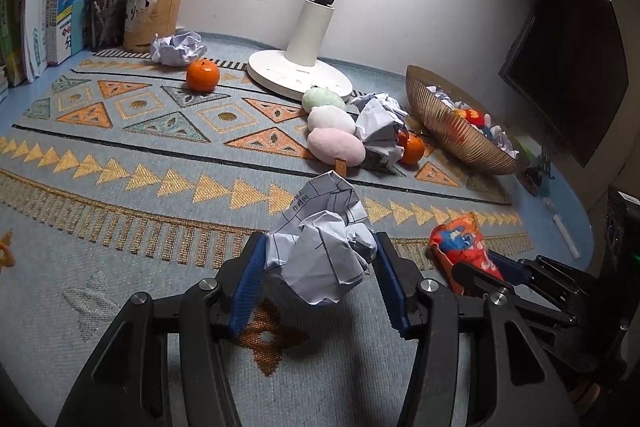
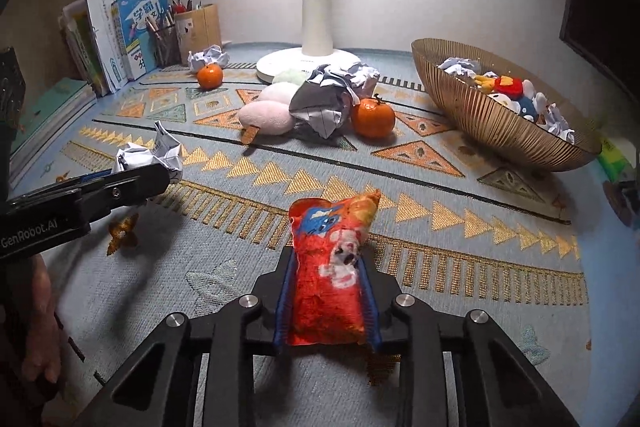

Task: Organize objects
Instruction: 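Carry the paper ball and snack bag over the amber bowl and open both tools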

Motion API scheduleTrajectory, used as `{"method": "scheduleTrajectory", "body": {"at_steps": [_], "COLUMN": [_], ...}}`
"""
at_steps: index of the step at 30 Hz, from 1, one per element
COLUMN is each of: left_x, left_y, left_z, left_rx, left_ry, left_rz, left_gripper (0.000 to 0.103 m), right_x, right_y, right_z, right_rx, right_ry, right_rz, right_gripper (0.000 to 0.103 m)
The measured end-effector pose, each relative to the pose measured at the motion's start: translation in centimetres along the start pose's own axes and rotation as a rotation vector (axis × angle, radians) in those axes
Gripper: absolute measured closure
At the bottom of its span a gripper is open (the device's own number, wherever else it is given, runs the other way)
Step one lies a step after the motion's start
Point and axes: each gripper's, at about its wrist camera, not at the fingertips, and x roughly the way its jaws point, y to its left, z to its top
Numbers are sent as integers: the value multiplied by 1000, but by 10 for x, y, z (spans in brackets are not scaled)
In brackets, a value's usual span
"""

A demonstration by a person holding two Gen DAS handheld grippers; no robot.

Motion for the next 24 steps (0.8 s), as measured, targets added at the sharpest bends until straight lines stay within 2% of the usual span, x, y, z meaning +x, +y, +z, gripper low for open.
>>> {"method": "scheduleTrajectory", "body": {"at_steps": [2,4,7,10,13,16,19,22,24], "left_x": [-1,2,3,-8,-14,-1,30,66,85], "left_y": [0,-2,-10,-30,-73,-122,-163,-187,-199], "left_z": [0,1,5,25,59,91,117,134,141], "left_rx": [1,17,53,52,132,226,277,263,289], "left_ry": [-3,19,27,-9,-75,-99,-100,-81,-90], "left_rz": [-8,-37,-27,-95,-132,-174,-196,-229,-213], "left_gripper": [52,52,52,52,52,52,52,52,52], "right_x": [-7,-15,-26,-48,-79,-96,-88,-68,-52], "right_y": [-4,-12,-30,-59,-97,-137,-176,-206,-222], "right_z": [-1,-2,-2,12,40,70,96,114,124], "right_rx": [24,60,148,213,269,315,380,423,432], "right_ry": [-28,-45,-51,-103,-202,-269,-265,-244,-237], "right_rz": [21,76,167,190,117,-16,-113,-136,-130], "right_gripper": [76,78,78,78,78,78,78,78,78]}}
